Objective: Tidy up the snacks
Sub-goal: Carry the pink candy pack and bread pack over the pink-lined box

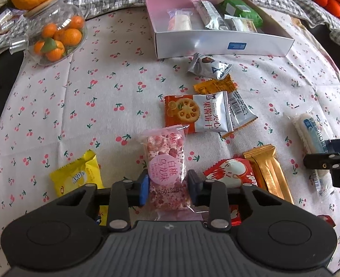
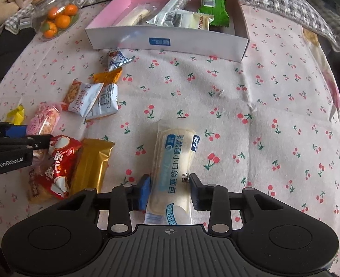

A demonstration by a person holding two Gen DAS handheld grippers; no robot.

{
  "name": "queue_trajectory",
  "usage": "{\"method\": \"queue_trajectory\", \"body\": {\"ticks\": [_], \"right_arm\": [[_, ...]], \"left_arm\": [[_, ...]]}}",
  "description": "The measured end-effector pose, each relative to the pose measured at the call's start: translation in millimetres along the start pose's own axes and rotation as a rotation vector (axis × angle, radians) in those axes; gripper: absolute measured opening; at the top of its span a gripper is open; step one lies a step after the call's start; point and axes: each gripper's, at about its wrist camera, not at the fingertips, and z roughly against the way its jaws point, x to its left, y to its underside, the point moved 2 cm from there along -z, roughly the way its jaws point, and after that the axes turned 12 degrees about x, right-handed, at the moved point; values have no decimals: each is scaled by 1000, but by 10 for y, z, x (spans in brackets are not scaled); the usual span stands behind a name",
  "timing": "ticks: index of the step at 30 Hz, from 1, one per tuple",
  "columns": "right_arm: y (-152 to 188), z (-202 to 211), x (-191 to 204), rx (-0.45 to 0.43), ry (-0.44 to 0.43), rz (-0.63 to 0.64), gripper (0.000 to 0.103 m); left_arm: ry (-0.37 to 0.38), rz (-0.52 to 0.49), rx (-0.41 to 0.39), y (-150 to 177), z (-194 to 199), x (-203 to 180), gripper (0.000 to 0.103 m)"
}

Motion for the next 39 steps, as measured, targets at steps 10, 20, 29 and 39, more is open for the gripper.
{"method": "queue_trajectory", "body": {"ticks": [10, 20, 29, 39], "right_arm": [[-80, 138, -79, -41, -41, -45, 32], [-231, 327, -204, -88, -106, -98, 21], [-257, 72, -220, 23, -112, -108, 45], [-297, -30, -156, -6, -106, -107, 25]], "left_arm": [[11, 19, -39, -58, 139, 36, 30], [46, 50, -85, -184, 290, -29, 30], [50, 16, -78, -258, 260, -210, 30], [52, 9, -83, -267, 286, -286, 30]]}}
